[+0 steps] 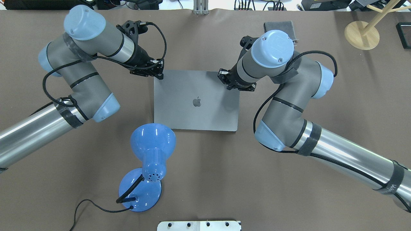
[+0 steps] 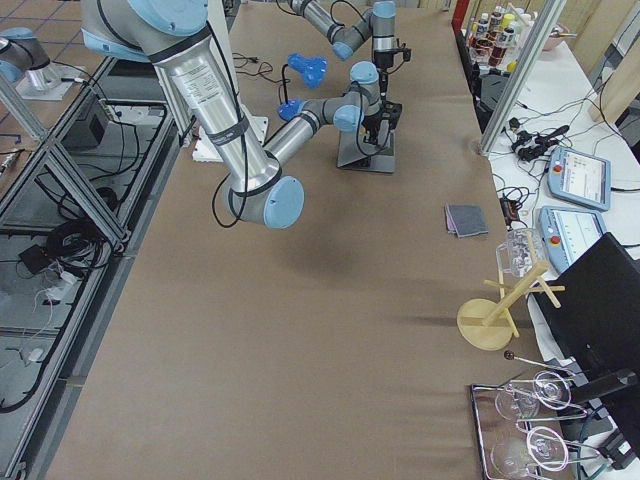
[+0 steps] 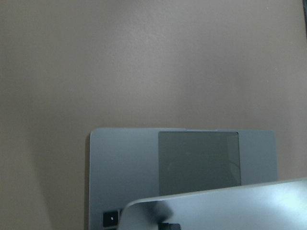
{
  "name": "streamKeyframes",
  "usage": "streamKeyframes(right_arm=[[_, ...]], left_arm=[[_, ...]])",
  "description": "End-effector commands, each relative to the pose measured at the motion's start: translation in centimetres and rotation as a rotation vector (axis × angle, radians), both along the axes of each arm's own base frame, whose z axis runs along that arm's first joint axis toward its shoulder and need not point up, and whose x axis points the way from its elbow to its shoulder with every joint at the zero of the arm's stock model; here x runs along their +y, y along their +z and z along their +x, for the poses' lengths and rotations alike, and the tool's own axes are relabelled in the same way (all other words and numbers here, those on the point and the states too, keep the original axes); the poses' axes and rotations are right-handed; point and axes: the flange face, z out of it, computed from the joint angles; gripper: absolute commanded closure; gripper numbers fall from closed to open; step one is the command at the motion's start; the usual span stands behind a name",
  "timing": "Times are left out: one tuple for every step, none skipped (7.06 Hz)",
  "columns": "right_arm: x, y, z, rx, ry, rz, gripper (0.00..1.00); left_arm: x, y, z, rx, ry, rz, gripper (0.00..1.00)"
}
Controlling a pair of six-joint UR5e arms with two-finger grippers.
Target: Close laptop
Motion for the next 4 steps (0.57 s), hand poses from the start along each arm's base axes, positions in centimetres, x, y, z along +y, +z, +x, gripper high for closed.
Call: streamKeyframes(right_arm=[[-1.4, 1.3, -1.7, 0.002, 0.007, 0.002, 1.0], [-2.0, 1.7, -2.2, 0.012, 0.01, -0.005, 1.0], [-2.6, 2.5, -2.9, 0.021, 0.022, 0.001, 1.0], [-3.3, 3.2, -3.7, 0.039, 0.025, -0.01, 1.0]], left_arm=[[-1.6, 1.0, 1.3, -0.042, -0.032, 0.008, 1.0], [-2.3, 1.2, 2.2, -0.062, -0.054, 0.01, 1.0], [-2.6, 1.6, 3.5, -0.086, -0.065, 0.007, 1.0], [-2.4, 1.9, 5.2, -0.111, -0.079, 0.013, 1.0]])
